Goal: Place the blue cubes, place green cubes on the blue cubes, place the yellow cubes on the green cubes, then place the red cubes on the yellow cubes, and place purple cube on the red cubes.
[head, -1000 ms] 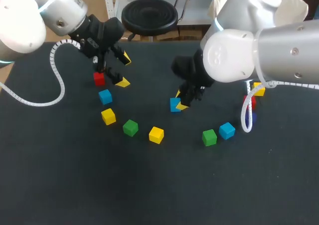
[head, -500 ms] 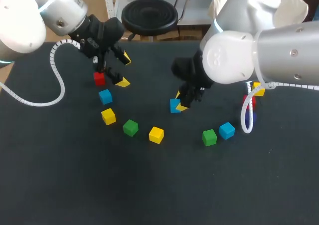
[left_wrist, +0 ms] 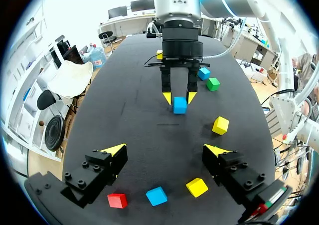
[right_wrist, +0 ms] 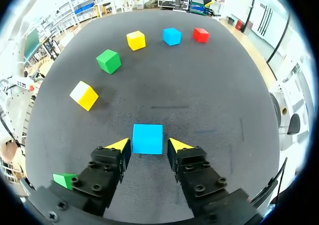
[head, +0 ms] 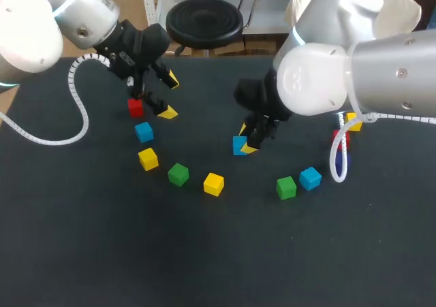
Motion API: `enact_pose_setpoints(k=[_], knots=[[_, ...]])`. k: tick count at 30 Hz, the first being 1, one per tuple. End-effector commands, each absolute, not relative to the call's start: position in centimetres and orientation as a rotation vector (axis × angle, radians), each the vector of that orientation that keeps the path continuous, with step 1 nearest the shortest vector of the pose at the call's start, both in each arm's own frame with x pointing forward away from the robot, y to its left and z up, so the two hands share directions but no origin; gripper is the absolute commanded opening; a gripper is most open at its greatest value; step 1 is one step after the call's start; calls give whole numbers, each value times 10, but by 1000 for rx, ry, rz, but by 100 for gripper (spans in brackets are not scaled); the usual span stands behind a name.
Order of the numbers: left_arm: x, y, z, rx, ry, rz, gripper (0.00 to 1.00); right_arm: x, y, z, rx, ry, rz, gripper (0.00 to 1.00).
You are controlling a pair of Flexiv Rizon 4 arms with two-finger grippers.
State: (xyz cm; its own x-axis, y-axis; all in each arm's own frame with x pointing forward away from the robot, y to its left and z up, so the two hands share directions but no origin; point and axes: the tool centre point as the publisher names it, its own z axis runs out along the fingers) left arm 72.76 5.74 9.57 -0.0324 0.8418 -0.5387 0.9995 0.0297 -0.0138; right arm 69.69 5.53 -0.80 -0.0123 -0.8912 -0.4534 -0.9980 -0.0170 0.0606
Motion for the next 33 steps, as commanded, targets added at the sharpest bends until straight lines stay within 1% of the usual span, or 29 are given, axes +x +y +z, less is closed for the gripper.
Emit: enact_pose_setpoints(k=[1, 7, 11, 18, 19, 21, 23, 25, 27, 28, 31, 33], knots=[[727, 58, 96, 1868, 1931, -560, 100, 696, 55, -8, -1981, 1980, 539, 48], [727, 58, 96, 1868, 1931, -560, 100, 696, 53, -7, -1977, 1981, 536, 51], [727, 58, 96, 1868, 1931, -560, 100, 698, 51, -4, -1978, 1983, 528, 49], [727, 58, 96, 1868, 1931, -560, 100, 699, 48, -1, -1975, 1984, 517, 50], [727, 58, 96, 1868, 1931, -560, 100, 699, 47, 0, -1972, 1985, 513, 55], [727, 58, 96, 1868, 1931, -560, 100, 698, 45, 2, -1966, 1987, 509, 58], [727, 58, 96, 1868, 1931, -560, 100, 696, 42, 5, -1960, 1989, 504, 58], [727, 58, 96, 1868, 1931, -560, 100, 694, 39, 8, -1958, 1989, 501, 61], [727, 58, 96, 1868, 1931, -560, 100, 691, 35, 11, -1957, 1989, 497, 58], [727, 58, 96, 1868, 1931, -560, 100, 690, 33, 13, -1957, 1988, 495, 64], [727, 58, 96, 1868, 1931, -560, 100, 684, 25, 17, -1937, 1985, 486, 73], [727, 58, 96, 1868, 1931, -560, 100, 680, 21, 20, -1925, 1991, 479, 75]])
